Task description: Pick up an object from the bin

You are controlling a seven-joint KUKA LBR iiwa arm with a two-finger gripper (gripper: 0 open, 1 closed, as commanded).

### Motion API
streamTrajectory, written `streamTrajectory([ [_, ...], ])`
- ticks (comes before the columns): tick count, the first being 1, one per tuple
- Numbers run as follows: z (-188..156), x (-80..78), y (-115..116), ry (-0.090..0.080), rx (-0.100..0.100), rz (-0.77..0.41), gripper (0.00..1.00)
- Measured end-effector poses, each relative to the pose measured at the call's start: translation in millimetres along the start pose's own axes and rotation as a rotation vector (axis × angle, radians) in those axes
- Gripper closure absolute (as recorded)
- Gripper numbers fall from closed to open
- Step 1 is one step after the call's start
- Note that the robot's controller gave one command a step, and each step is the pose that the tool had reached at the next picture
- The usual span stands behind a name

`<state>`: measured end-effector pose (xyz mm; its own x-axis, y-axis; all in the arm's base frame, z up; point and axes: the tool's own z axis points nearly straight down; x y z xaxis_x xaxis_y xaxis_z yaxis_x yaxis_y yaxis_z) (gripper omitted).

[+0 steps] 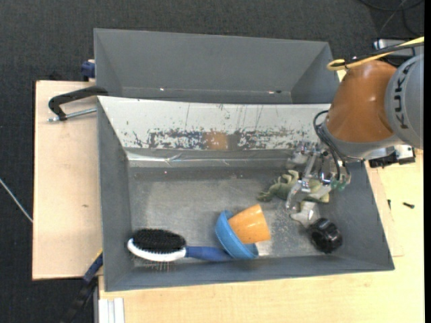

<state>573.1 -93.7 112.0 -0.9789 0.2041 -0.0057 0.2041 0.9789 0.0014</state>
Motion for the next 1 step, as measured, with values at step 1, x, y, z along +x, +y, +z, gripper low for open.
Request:
streamTrajectory([
  [1, 39.8, -10.4, 8.6, 0.002, -0.001, 0.178, 0.0],
])
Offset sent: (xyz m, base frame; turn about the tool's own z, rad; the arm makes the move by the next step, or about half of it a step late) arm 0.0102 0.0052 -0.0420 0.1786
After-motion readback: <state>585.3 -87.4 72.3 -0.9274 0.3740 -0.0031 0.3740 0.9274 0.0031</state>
